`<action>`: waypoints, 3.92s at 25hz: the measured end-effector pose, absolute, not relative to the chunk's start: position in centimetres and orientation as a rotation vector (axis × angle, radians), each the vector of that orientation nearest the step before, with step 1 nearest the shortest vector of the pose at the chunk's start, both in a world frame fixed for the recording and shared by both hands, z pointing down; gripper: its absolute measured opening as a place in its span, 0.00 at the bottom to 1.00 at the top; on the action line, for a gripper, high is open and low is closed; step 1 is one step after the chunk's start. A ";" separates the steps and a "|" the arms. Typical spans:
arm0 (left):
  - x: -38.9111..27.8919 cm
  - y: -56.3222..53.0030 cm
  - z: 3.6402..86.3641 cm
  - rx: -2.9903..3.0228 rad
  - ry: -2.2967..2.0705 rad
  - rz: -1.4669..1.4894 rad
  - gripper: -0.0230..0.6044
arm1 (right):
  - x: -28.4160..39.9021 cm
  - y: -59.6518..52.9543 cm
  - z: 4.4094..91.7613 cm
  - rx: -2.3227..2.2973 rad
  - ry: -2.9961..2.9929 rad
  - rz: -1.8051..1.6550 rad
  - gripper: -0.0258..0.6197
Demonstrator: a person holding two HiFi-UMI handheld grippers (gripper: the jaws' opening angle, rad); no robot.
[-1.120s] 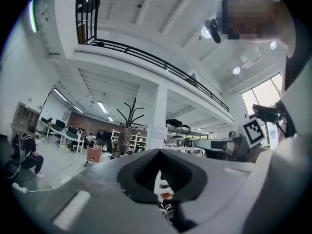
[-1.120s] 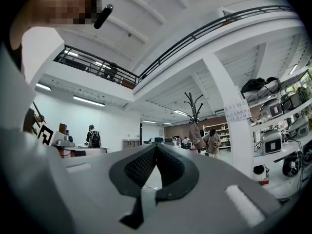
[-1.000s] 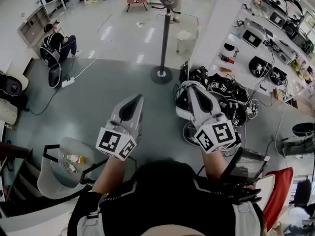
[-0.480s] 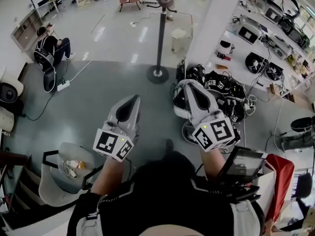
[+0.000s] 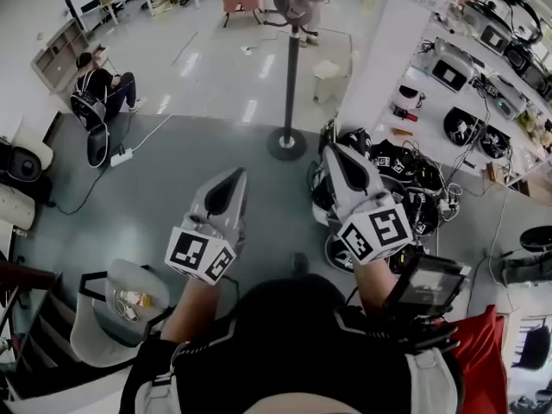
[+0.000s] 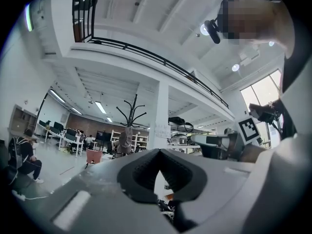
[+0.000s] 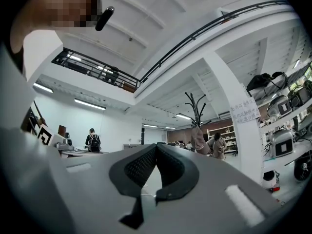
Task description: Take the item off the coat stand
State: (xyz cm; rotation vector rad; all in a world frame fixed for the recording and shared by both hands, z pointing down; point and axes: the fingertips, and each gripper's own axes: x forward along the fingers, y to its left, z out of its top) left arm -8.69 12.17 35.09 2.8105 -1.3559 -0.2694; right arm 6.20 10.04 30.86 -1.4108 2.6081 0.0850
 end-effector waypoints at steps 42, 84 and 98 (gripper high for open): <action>1.5 -4.8 35.2 2.809 -1.389 -0.193 0.05 | 15.4 -7.6 31.5 -1.291 2.652 0.048 0.05; -14.7 -24.0 35.7 2.822 -1.244 -0.264 0.05 | -1.3 -26.8 31.8 -1.445 2.666 0.057 0.05; -13.2 -27.5 36.5 2.859 -1.159 -0.253 0.05 | 0.4 -29.6 31.3 -1.514 2.603 0.101 0.05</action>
